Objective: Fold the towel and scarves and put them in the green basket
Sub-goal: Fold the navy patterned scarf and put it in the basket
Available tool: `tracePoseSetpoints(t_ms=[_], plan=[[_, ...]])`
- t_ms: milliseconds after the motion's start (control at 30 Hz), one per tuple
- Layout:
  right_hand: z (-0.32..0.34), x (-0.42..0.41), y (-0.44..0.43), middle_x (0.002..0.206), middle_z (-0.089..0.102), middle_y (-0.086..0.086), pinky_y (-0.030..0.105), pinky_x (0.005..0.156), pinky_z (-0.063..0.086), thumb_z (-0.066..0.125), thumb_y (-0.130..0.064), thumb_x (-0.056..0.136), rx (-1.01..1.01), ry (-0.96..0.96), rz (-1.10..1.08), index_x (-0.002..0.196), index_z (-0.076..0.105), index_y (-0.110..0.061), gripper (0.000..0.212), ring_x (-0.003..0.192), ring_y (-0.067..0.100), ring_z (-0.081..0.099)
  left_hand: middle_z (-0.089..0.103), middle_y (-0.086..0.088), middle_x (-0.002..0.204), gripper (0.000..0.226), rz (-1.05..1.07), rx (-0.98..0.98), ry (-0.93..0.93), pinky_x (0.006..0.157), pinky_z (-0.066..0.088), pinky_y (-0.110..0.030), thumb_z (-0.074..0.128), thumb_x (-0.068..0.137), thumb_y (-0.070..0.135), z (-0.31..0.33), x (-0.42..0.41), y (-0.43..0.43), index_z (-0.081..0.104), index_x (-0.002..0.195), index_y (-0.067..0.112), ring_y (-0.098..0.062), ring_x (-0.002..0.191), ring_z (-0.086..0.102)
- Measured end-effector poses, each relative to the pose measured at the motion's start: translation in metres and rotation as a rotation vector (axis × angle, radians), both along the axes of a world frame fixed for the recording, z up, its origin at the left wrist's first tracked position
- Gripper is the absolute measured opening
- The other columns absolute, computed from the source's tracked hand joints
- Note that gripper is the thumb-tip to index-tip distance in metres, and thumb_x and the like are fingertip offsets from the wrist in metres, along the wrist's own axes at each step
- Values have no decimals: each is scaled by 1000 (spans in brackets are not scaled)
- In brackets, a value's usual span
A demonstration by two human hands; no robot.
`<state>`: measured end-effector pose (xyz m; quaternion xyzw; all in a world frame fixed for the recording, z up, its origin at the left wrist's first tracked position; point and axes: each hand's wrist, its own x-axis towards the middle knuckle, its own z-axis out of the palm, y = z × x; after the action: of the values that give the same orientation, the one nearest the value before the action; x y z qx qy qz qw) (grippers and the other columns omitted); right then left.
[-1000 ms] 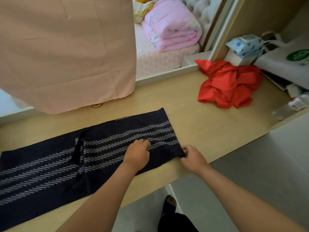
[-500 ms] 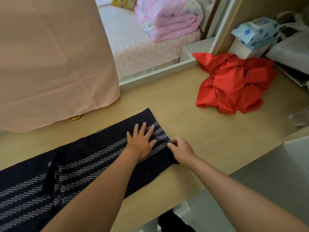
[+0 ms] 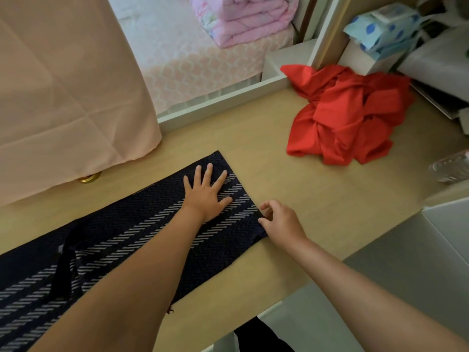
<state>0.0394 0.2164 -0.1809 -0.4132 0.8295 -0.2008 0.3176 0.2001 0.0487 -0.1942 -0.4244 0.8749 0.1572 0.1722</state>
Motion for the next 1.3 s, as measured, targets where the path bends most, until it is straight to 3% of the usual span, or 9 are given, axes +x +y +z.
tracePoseSetpoints(t_ms=[100, 200, 400, 633, 800, 900, 1067, 1167, 1300], plan=[[6, -5, 9, 114, 51, -4, 34, 80, 50, 57, -14, 90, -15, 62, 8, 112, 58, -22, 24, 90, 17, 59, 13, -5, 162, 63, -37, -132, 169, 117, 15, -52, 44, 97, 53, 8, -1, 18, 23, 152, 30, -30, 149, 8], [12, -8, 24, 111, 43, -6, 32, 70, 45, 57, -14, 81, 33, 129, 139, 108, 56, -27, 30, 83, 19, 57, 50, 4, 118, 35, -166, -197, 482, 88, 40, -37, 58, 87, 51, 13, 15, 63, 55, 112, 27, -21, 110, 46], [9, -1, 40, 108, 48, -7, 28, 80, 47, 71, -29, 85, 54, 237, 322, 104, 71, -32, 19, 103, 15, 55, 49, 9, 94, 41, -282, -173, 369, 73, 35, -32, 56, 73, 65, 4, 49, 122, 54, 92, 29, -16, 87, 46], [16, 10, 18, 104, 62, -2, 37, 77, 46, 51, -29, 100, -36, 182, 205, 97, 64, -20, 16, 97, 23, 59, 70, 4, 97, 20, 8, -66, 489, 76, 52, -35, 58, 91, 20, 10, 60, 129, 71, 106, 22, -20, 92, 61], [24, 14, 25, 110, 52, -8, 33, 86, 43, 68, -48, 76, 3, 249, 423, 114, 57, -35, 42, 100, 12, 49, 71, 5, 89, 24, 277, 77, 553, 66, 50, -33, 47, 100, 23, 29, 60, 125, 65, 116, 23, -15, 77, 64], [16, 18, 28, 102, 59, -4, 37, 81, 45, 68, -22, 82, -37, 396, 458, 104, 68, -30, 23, 95, 21, 58, 66, 10, 75, 22, 355, 149, 551, 54, 43, -30, 48, 100, 25, 29, 61, 122, 65, 112, 27, -7, 59, 58], [8, 4, 30, 75, 58, -3, 32, 61, 37, 70, 0, 69, -109, 550, 448, 76, 67, -24, 25, 68, 26, 59, 69, 16, 102, 20, 181, 249, 508, 82, 51, -25, 54, 97, 28, 23, 61, 120, 71, 108, 30, -3, 92, 61], [14, -1, 29, 80, 56, -4, 32, 68, 34, 68, -7, 76, -9, 601, 560, 79, 67, -27, 19, 76, 22, 55, 66, 14, 106, 20, 73, 136, 498, 90, 48, -31, 54, 96, 31, 18, 60, 117, 70, 108, 31, -9, 102, 55], [20, -2, 21, 89, 56, -3, 35, 81, 35, 53, -13, 85, 183, 692, 584, 86, 70, -25, 22, 90, 23, 51, 39, 4, 148, 44, -4, -64, 313, 109, 33, -41, 53, 95, 34, 17, 54, 108, 48, 139, 35, -23, 137, 32]])
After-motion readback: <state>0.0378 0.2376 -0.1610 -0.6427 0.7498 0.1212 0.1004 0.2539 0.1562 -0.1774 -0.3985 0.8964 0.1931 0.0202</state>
